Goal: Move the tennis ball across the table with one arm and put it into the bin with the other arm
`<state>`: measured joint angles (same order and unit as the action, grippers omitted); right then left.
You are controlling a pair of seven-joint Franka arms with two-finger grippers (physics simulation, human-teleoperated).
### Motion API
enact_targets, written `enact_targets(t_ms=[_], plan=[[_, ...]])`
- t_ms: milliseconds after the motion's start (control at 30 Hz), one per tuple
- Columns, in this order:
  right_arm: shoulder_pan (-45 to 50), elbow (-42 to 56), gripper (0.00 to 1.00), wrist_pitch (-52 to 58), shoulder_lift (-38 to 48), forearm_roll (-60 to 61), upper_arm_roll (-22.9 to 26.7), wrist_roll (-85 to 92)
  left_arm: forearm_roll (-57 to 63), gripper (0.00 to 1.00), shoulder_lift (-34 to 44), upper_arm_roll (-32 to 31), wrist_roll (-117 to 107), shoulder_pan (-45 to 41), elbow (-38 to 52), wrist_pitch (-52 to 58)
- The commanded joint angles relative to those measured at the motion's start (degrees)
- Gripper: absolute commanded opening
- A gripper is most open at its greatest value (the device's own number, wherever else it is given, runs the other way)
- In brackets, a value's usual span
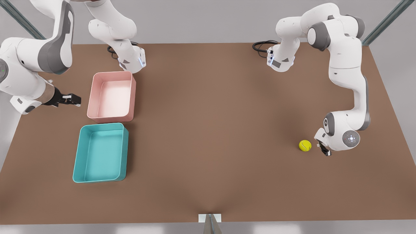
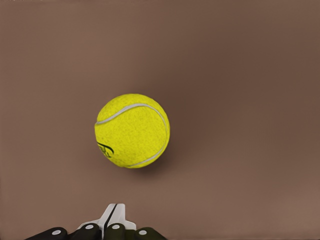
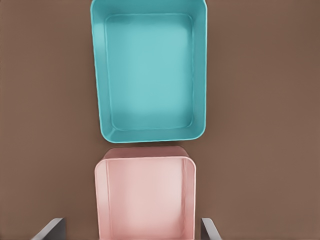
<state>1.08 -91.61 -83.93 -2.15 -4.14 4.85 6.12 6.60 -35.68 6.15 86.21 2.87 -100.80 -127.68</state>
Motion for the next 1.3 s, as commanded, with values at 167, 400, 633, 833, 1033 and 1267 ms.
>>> enact_targets(t_ms=[167,400,633,833,1033,1267], plan=[[0.76,-0.06,1.00,0.08,-0.13,0.01,-0.19,-0.14,-0.19,0.21,-0.71,0.01,11.36,-0.50,0.16,-2.14],[0.94,0.02,1.00,0.08,-0.48,0.01,-0.19,-0.14,-0.01,0.21,-1.59,0.09,7.40,-1.38,-0.28,-1.26],[0.94,0.20,1.00,0.08,-0.83,0.19,-0.19,-0.14,-0.27,0.21,-1.59,1.23,-5.84,-10.50,0.16,-1.35],[1.03,0.38,1.00,-0.01,-1.19,0.10,-0.28,0.04,-17.94,0.21,1.92,-1.66,-72.58,-23.54,3.94,7.16],[0.94,0.55,1.00,0.00,-1.19,0.19,-0.28,0.30,-6.87,1.00,23.46,1.15,-119.08,-19.48,19.14,49.61],[2.52,2.57,1.00,-0.80,-6.27,4.75,-0.28,-0.84,-7.22,1.00,21.97,0.97,-108.80,-18.61,25.21,59.30]])
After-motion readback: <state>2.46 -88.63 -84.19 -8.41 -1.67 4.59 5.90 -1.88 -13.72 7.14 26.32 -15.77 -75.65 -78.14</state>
